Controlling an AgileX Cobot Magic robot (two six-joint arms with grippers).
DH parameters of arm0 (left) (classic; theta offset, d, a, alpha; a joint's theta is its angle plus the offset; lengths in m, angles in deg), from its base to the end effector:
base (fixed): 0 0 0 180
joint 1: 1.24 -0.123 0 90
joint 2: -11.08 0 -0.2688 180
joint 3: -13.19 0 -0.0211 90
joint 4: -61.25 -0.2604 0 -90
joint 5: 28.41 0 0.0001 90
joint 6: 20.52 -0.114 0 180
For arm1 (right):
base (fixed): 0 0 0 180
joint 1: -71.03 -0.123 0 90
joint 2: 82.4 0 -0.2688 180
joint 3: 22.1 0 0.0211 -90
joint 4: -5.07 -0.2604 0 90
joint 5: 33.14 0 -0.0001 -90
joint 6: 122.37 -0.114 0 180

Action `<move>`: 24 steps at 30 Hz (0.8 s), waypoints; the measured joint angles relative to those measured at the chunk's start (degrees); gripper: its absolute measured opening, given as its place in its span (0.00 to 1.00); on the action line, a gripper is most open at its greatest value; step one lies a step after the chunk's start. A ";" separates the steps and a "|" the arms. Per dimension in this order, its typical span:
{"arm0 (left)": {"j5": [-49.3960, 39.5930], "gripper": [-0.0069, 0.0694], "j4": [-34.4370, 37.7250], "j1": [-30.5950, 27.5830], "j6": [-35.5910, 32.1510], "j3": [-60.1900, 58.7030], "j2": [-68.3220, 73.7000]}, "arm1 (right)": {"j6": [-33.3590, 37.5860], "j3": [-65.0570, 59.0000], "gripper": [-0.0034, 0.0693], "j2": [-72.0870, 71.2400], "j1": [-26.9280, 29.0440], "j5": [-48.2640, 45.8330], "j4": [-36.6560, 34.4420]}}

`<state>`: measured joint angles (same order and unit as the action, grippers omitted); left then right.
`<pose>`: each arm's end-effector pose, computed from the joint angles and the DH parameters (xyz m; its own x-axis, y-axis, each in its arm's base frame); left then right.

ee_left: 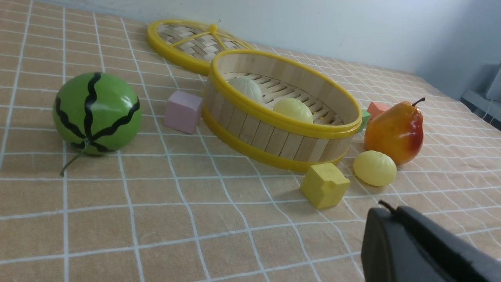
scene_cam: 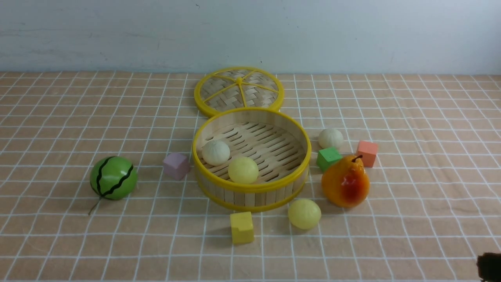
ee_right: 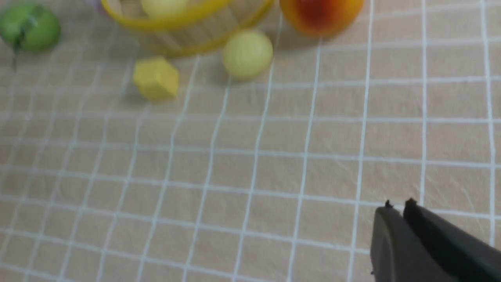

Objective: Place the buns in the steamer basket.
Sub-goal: Use the right arm to grab a steamed stuffed bun

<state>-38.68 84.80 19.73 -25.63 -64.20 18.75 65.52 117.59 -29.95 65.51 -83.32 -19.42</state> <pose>0.0947 -0.0450 0.1933 -0.2010 -0.2549 -0.9458 0.3796 0.8698 -0.3151 0.1620 0.0522 0.2615 -0.8001 0.0613 -0.5968 -0.1792 0.9249 0.3353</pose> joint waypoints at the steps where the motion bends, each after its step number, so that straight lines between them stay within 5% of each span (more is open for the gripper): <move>1: 0.00 0.07 0.00 0.00 0.00 0.00 0.00 | 1.45 3.08 0.05 6.58 -0.11 -1.82 0.55; 14: -0.14 0.08 0.00 0.00 0.00 0.00 0.00 | 1.11 26.57 0.08 44.86 -18.35 3.78 6.53; 24: -0.20 0.09 0.00 0.00 0.00 0.00 0.00 | -3.44 36.64 0.43 59.99 -23.02 11.69 11.16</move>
<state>-38.88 84.80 19.73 -25.63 -64.20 18.75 62.09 154.23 30.05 42.49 -71.63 -8.26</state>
